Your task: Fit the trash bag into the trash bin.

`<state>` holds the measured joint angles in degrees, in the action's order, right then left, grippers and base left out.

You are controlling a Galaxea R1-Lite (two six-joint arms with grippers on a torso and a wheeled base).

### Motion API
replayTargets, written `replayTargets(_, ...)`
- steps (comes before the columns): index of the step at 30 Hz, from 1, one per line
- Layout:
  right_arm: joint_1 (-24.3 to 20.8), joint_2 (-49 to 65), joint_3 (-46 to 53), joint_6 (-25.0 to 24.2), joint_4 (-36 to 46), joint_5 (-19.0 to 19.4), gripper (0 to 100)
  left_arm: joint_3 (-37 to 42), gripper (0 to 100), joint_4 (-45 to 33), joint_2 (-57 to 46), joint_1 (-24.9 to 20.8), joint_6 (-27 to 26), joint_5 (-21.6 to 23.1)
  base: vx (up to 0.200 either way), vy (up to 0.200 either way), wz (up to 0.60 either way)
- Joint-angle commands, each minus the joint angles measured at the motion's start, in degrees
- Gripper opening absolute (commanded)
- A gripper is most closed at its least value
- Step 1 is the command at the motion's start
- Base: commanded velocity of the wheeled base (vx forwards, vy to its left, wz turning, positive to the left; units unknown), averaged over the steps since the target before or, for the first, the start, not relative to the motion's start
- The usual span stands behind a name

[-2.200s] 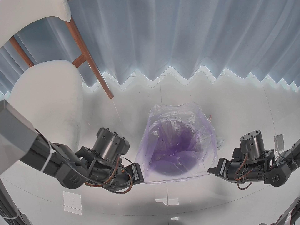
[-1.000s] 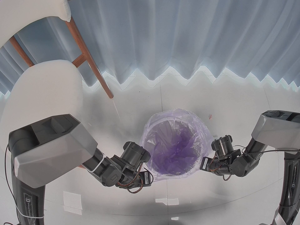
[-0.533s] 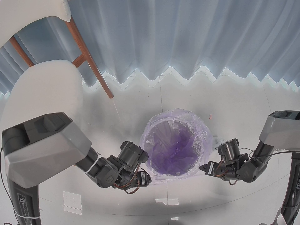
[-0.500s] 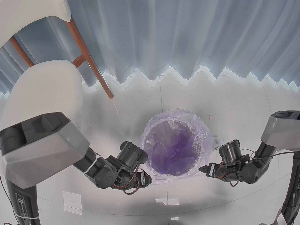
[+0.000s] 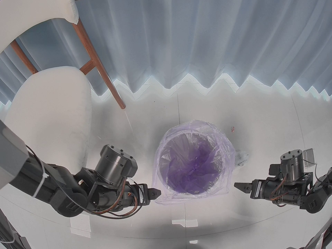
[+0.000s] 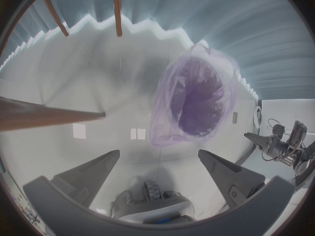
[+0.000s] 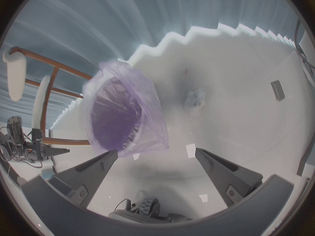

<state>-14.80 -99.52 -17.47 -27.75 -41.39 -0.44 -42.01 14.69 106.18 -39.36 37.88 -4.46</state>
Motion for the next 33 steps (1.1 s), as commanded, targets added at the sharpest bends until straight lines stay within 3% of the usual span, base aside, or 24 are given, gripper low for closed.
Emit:
replayTargets(1,0.4,4.8,-1.1,2.5,-0.5,0.3,100,0.9,100,2.8,-4.3,1.3,-2.5,-0.1,0.0,0.0,0.0)
replayTargets(6,0.6,0.5,-5.5,4.8,-0.6,-1.9,100,0.9,100,7.8,-0.5,1.5,-9.3,-0.1,0.0,0.0,0.0)
replayTargets(10,0.7,-2.8,-10.3,6.8,-1.5,-3.9,100,0.8,100,17.0,2.8,1.5,-17.4,0.2,0.0,0.0,0.0)
replayTargets(18,2.1,-11.2,-14.0,14.1,-8.4,-6.9,100,-0.7,100,29.3,11.0,3.5,-28.5,-0.1,0.0,0.0,0.0)
replayTargets(27,2.1,-16.7,-16.7,15.6,-12.5,-7.0,100,-8.4,100,30.6,17.2,5.8,-30.1,-2.0,0.0,0.0,0.0)
replayTargets(33,2.1,-18.7,-19.5,15.9,-12.6,-7.1,100,-8.8,100,30.7,17.7,6.3,-30.1,-2.0,0.0,0.0,0.0)
